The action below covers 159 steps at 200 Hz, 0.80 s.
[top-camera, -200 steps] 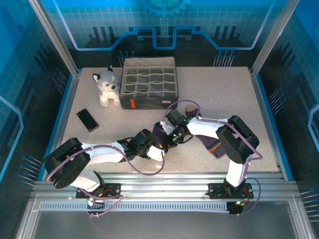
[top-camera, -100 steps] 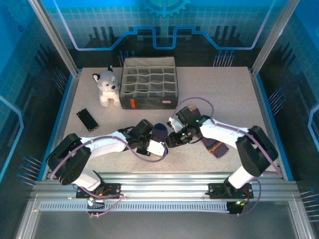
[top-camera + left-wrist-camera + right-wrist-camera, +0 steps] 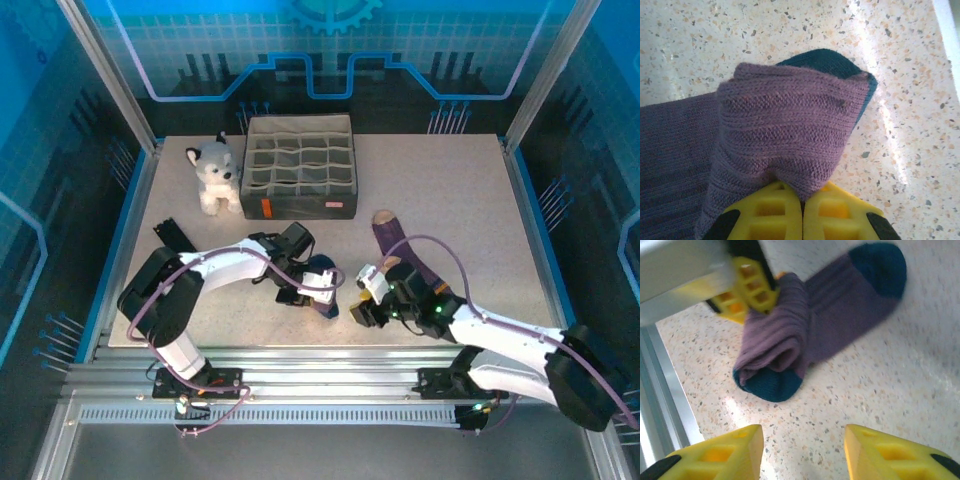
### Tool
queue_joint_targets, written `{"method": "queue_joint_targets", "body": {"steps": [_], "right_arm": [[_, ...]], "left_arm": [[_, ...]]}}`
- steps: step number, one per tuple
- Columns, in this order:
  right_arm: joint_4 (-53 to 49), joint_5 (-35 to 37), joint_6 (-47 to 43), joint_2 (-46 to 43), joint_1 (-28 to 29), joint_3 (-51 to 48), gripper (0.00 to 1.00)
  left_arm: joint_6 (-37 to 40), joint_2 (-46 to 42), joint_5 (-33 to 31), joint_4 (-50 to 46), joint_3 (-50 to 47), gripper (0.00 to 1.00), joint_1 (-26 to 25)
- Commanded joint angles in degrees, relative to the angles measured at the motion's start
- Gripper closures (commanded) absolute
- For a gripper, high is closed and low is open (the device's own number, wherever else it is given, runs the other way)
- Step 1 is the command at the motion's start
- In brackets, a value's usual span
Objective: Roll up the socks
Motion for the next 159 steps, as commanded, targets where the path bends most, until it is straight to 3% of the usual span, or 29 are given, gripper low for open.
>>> {"method": "queue_joint_targets", "body": {"steps": [1,56,113,159], "right_arm": [[9.8,8.3,-12.4,-3.4,4.3,-2.8,0.51],[16.6,14.0,-27.1,-0.4,14.3,-3.9,0.42],[22.3,15.3,-35.6,10.3,17.4,-1.4,0.39],[32.4,19.0,-38.9,17.9,19.6,-1.5,0.37]], "left_arm": [[-0.2,2.0,4.8,-10.1,0.1,1.0,1.0],[-0.6,4.7,5.5,-12.2,2.8,1.0,1.0],[-0.2,5.9,6.1,-14.2,4.4,1.0,1.0],[0.1,6.5,7.3,-15.8,5.4,1.0,1.2]]}}
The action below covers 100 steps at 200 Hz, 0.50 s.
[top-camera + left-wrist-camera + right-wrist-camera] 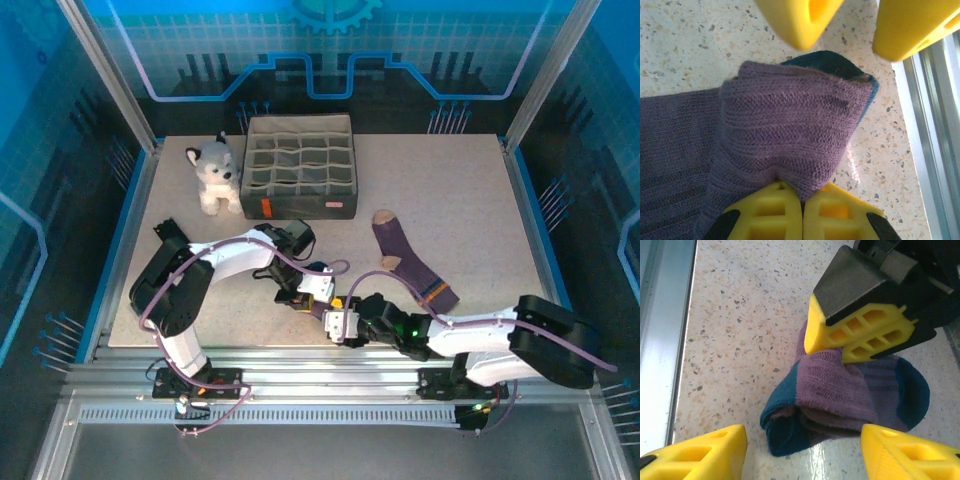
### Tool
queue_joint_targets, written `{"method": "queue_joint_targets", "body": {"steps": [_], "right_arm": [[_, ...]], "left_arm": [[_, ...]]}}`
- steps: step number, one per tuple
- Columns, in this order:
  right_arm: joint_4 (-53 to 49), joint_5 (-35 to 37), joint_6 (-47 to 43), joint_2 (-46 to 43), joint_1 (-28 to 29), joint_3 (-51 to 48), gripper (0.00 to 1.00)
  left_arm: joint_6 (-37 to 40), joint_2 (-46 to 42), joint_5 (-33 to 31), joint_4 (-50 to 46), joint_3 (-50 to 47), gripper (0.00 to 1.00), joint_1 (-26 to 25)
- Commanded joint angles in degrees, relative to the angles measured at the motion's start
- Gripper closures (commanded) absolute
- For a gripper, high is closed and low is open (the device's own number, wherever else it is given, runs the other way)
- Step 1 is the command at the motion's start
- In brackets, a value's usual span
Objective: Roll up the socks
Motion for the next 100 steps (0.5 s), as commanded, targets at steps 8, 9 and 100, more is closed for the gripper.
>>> {"method": "queue_joint_targets", "body": {"steps": [8,9,100], "right_arm": [[9.8,2.6,-3.3,4.0,1.6,1.3,0.36],[9.9,2.7,-3.4,4.1,1.7,1.4,0.36],[14.9,8.4,-6.4,13.6,4.2,2.8,0.46]], "left_arm": [[0.3,2.0,2.8,-5.8,0.4,1.0,0.4],[0.3,2.0,2.8,-5.9,0.4,1.0,0.4],[0.9,1.8,4.1,-6.9,0.9,1.0,1.1]]}}
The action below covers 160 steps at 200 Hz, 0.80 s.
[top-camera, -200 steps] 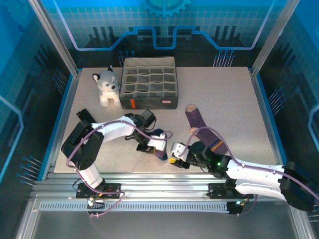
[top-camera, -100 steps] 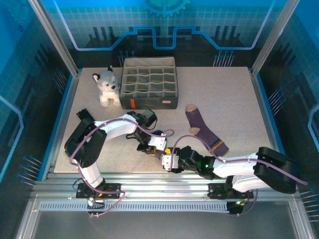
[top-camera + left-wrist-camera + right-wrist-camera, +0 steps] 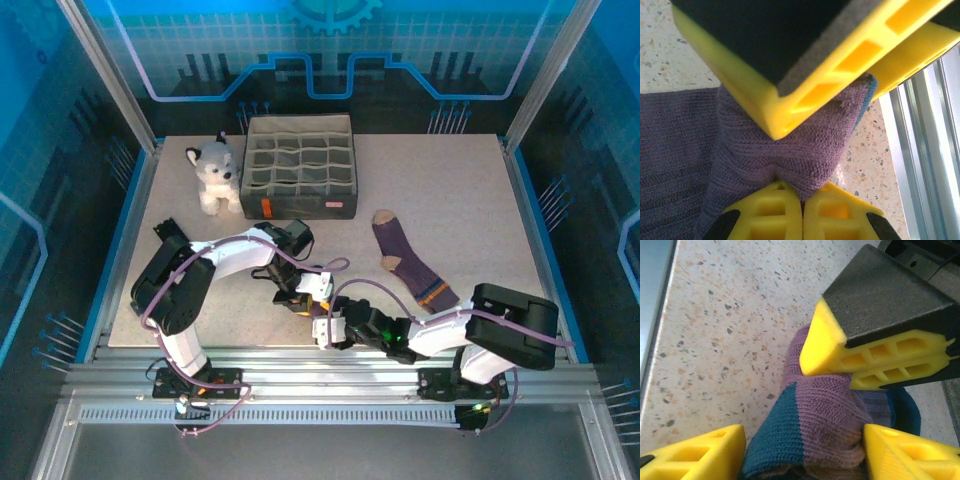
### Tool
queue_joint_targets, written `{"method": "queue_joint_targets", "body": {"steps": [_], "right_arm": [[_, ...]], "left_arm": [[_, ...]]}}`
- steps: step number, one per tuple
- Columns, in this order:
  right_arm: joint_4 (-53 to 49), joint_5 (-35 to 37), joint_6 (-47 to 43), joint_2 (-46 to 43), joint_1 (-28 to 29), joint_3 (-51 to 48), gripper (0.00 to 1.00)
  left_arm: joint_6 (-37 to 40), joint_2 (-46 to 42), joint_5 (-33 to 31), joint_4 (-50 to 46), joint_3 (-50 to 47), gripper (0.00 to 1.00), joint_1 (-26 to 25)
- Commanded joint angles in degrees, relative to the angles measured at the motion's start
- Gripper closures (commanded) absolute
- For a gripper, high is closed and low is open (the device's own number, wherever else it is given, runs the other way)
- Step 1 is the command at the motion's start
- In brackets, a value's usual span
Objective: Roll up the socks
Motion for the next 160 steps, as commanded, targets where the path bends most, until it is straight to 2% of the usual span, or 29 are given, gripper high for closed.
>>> {"method": "queue_joint_targets", "body": {"steps": [1,34,85,100,129,160], "right_arm": [[2.7,1.8,-1.0,1.1,0.8,1.1,0.47],[1.8,1.6,-0.3,1.1,1.0,1.0,0.76],[-0.8,1.8,0.9,1.8,1.5,2.3,1.0],[-3.0,1.5,2.5,1.1,1.5,3.0,1.0],[-13.0,-0.6,9.2,-2.4,1.4,6.0,1.0],[-18.0,-3.1,13.6,-4.8,1.0,6.9,1.0]], "left_arm": [[0.9,1.0,2.1,-3.8,0.2,1.0,0.4],[0.5,0.0,2.1,-2.4,-0.7,1.0,0.4],[0.0,-2.6,1.5,1.3,-2.4,1.0,0.4],[-0.7,-3.8,0.7,3.4,-3.5,1.0,0.4],[-2.7,-7.9,-0.2,9.3,-7.2,0.86,0.5],[-3.3,-8.8,0.3,10.8,-8.4,0.83,0.9]]}}
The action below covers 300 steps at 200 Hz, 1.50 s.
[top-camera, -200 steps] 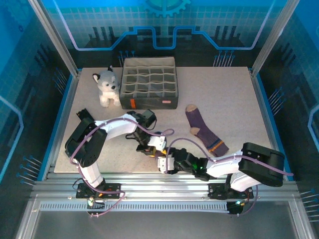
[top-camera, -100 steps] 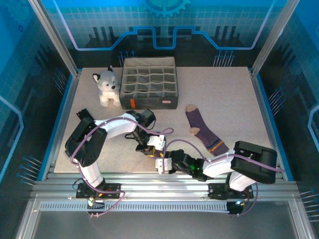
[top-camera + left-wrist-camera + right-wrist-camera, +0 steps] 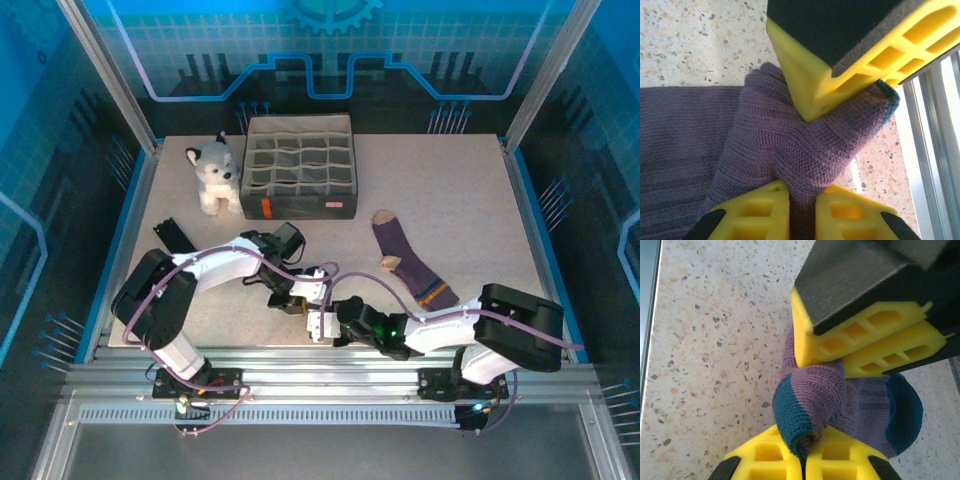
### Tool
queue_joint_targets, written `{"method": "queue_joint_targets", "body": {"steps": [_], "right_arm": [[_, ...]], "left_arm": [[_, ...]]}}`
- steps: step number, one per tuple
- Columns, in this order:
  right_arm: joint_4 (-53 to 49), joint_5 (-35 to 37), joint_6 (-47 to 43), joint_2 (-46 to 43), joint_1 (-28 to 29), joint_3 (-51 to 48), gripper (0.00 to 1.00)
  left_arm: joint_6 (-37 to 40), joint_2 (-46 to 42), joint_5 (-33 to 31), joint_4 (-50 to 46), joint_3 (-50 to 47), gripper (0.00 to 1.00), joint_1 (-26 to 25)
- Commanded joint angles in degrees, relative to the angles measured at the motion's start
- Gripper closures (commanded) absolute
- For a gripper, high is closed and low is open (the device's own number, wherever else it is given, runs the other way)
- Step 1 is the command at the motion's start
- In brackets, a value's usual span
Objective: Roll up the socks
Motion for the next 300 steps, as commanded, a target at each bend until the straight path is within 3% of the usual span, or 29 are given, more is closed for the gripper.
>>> {"method": "queue_joint_targets", "body": {"steps": [1,33,81,204,247,274,300], "right_arm": [[-6.0,-4.0,6.0,-2.2,0.3,1.7,1.0],[-11.3,-6.0,8.8,-2.4,-0.3,3.6,1.0],[-16.6,-10.6,13.2,-2.1,-1.7,5.4,1.0],[-17.0,-25.8,20.6,-1.4,-9.2,5.3,1.0],[-17.6,-26.7,20.0,-1.5,-10.4,5.2,1.0],[-18.0,-26.4,19.8,-1.7,-10.6,5.2,1.0],[-17.8,-27.4,20.2,-1.6,-11.2,5.3,1.0]], "left_arm": [[-1.3,-1.2,2.1,3.2,-1.3,0.83,0.4],[-2.6,-2.1,2.1,6.0,-2.5,0.76,0.5],[-3.3,-4.5,2.0,6.7,-3.2,0.74,1.6],[-4.4,-17.2,2.1,11.8,-12.2,0.72,5.2],[-2.8,-23.7,-4.4,21.1,-18.7,0.56,2.2],[-1.2,-24.5,-5.4,22.6,-19.7,0.53,0.7],[2.1,-24.7,-10.9,26.7,-22.3,0.52,-3.2]]}}
